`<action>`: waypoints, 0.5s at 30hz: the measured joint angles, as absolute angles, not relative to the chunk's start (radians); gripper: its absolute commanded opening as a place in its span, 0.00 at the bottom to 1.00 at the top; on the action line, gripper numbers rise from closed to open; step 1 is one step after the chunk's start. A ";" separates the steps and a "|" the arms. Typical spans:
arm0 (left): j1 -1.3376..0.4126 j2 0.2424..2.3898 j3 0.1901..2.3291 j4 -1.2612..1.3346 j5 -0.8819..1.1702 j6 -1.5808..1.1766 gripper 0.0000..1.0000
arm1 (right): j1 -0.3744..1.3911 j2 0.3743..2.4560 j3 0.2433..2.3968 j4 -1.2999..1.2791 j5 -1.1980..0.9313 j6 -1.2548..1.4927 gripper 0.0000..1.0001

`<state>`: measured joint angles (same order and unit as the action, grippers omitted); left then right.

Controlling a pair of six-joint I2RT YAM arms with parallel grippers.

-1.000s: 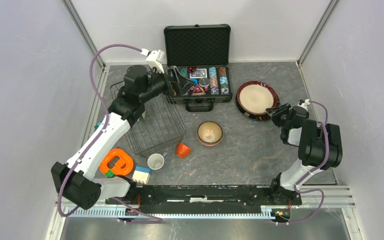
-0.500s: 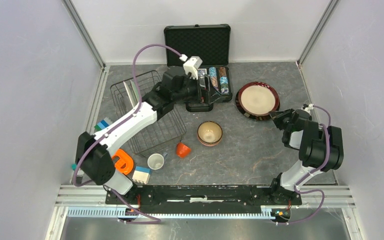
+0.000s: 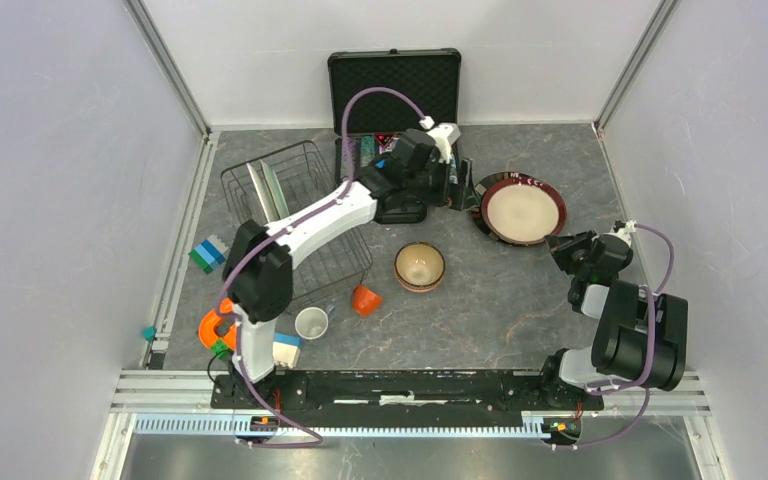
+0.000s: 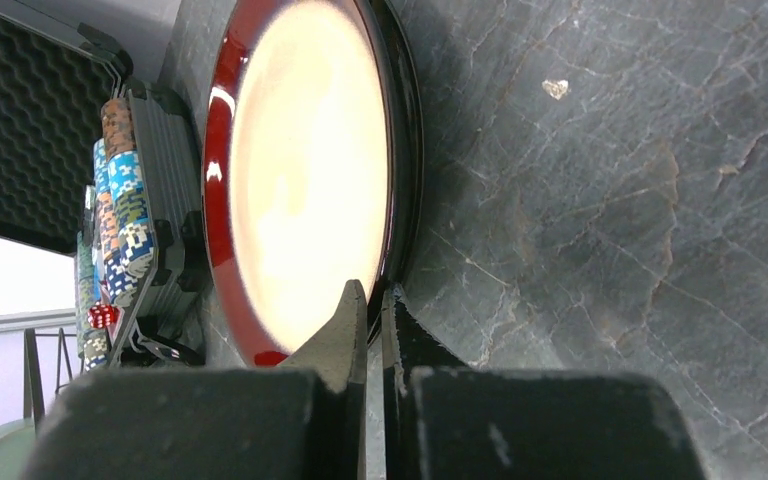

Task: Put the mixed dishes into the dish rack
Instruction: Pick up the plate at the center of the board.

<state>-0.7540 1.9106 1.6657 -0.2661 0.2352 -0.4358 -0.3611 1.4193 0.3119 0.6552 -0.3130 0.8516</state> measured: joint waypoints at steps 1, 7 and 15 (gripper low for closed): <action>-0.762 1.935 1.687 -0.273 0.234 -0.434 1.00 | -0.362 1.414 0.307 0.651 -0.314 0.850 0.00; -0.808 2.119 1.879 -0.334 0.210 -0.433 0.97 | -0.372 1.391 0.282 0.637 -0.340 0.850 0.00; -0.820 2.320 2.077 -0.421 0.161 -0.434 0.92 | -0.388 1.356 0.281 0.580 -0.377 0.838 0.00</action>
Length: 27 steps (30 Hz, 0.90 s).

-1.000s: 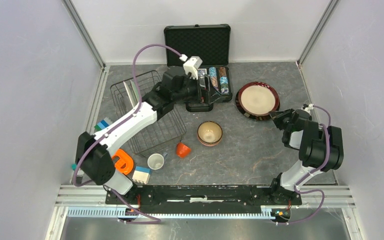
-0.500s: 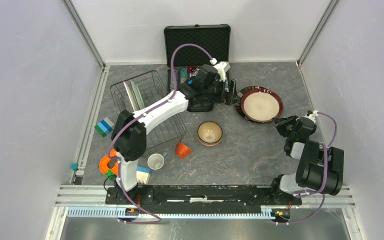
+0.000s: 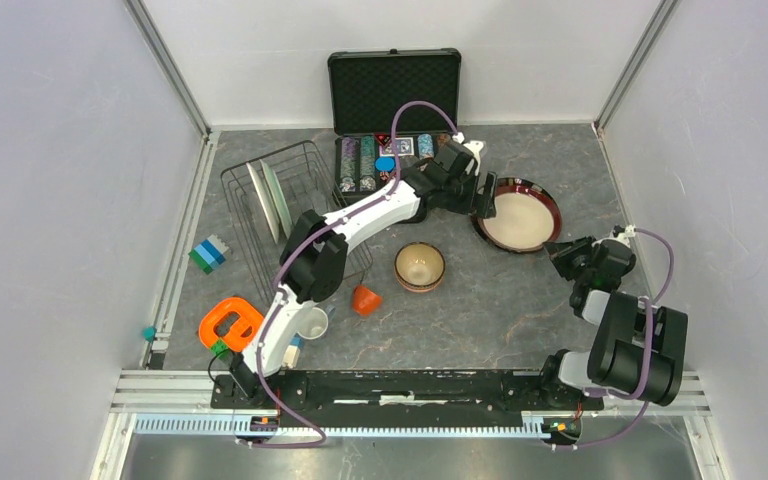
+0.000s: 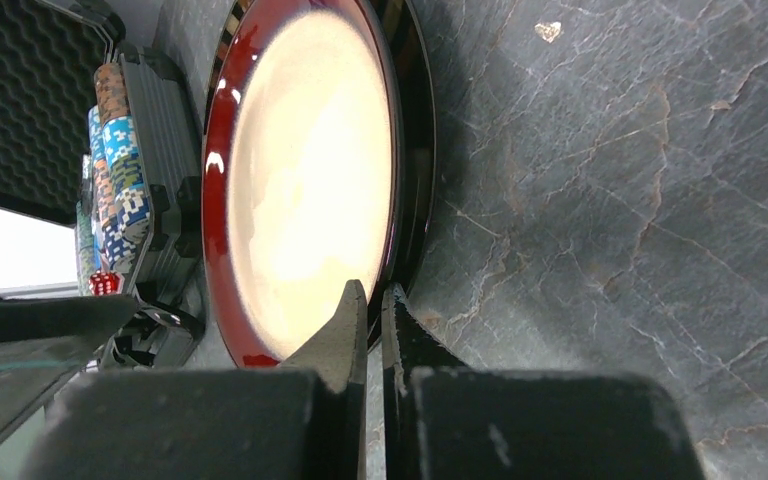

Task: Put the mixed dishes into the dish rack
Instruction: Pick up the plate at the center of the board.

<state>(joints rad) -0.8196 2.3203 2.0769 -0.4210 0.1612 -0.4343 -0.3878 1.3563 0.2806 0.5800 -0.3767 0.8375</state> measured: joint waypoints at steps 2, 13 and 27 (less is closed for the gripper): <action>-0.819 2.344 2.083 -0.434 0.157 -0.437 0.90 | -0.392 1.336 0.277 0.563 -0.381 0.831 0.00; -0.842 2.497 2.209 -0.488 0.123 -0.446 0.76 | -0.409 1.283 0.241 0.535 -0.414 0.805 0.00; -0.862 2.484 2.138 -0.474 0.070 -0.463 0.84 | -0.414 1.218 0.202 0.491 -0.437 0.783 0.00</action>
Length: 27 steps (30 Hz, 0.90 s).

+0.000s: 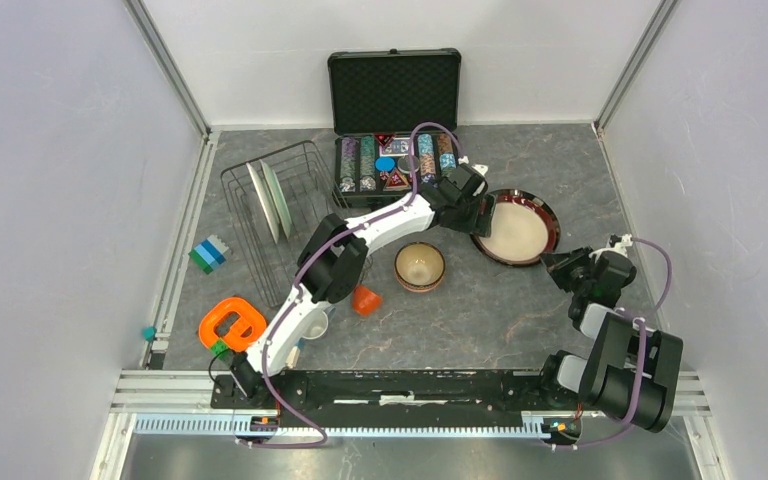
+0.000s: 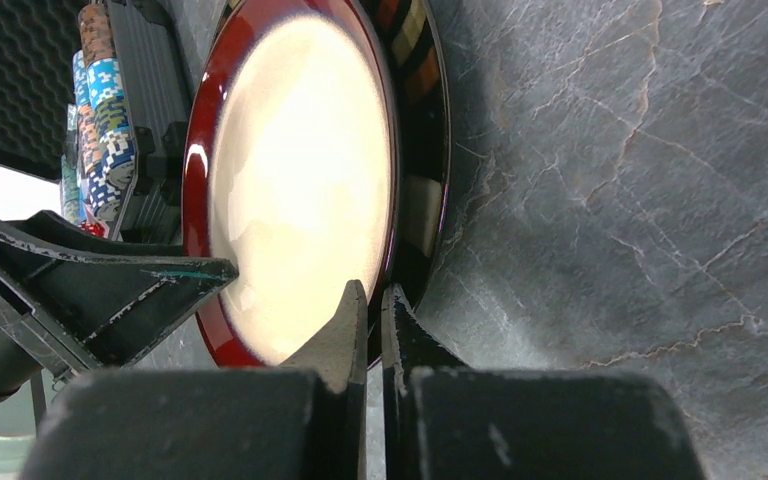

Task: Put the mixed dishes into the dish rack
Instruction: Pick up the plate at the center of the board.

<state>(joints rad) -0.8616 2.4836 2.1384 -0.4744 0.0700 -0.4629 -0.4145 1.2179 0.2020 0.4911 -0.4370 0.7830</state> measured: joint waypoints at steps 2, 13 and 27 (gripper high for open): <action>-0.865 2.463 2.108 -0.473 0.046 -0.463 0.84 | -0.414 1.214 0.200 0.487 -0.439 0.780 0.00; -0.872 2.347 2.009 -0.419 -0.001 -0.463 0.75 | -0.418 1.157 0.199 0.403 -0.463 0.777 0.00; -0.872 2.333 2.005 -0.418 0.011 -0.473 0.67 | -0.420 1.065 0.181 0.331 -0.448 0.780 0.00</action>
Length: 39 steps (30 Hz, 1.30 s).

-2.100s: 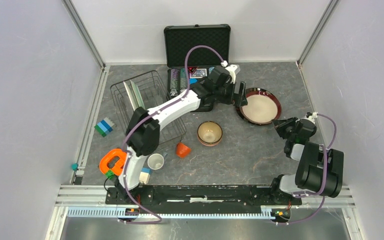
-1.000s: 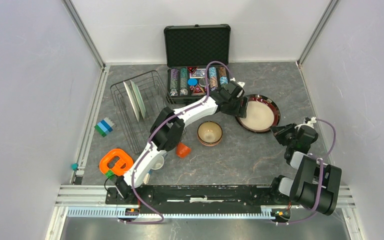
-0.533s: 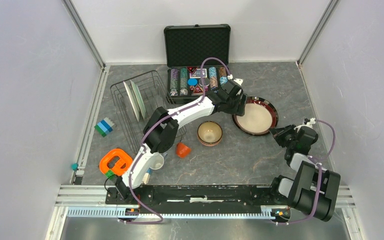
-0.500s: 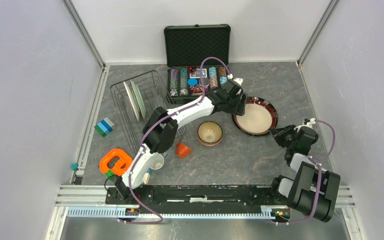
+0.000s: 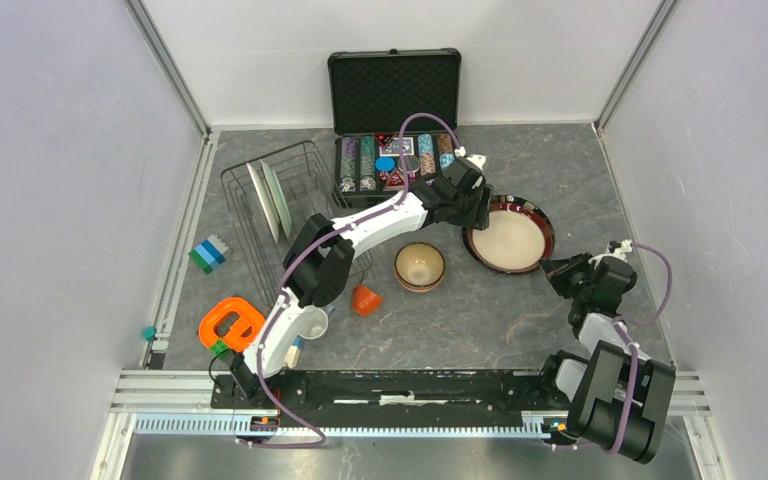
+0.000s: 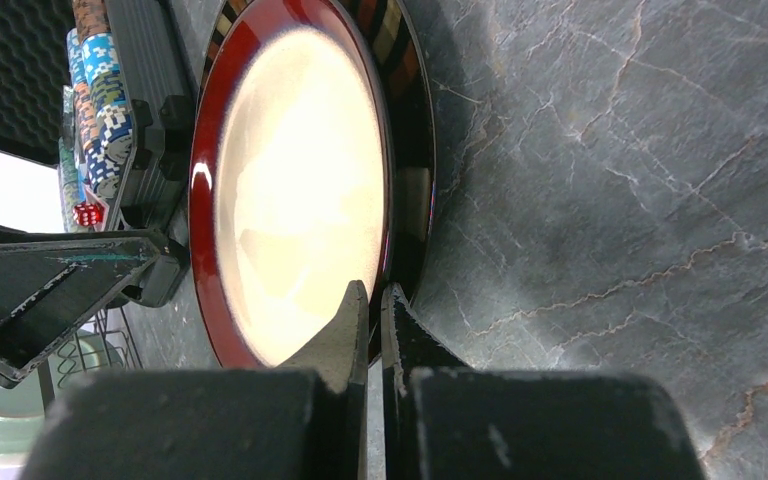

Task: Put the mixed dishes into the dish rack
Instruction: Pick up the plate at the center of the board.

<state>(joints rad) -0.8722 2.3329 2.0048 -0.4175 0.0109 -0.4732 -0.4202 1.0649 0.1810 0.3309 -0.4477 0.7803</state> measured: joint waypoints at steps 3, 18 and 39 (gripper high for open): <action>-0.872 2.334 2.005 -0.418 0.025 -0.477 0.66 | -0.421 1.054 0.174 0.330 -0.447 0.781 0.00; -0.873 2.394 2.013 -0.403 0.068 -0.519 0.47 | -0.421 1.029 0.154 0.337 -0.449 0.789 0.01; -0.834 2.396 1.985 -0.363 0.152 -0.551 0.02 | -0.427 1.137 0.149 0.462 -0.477 0.753 0.24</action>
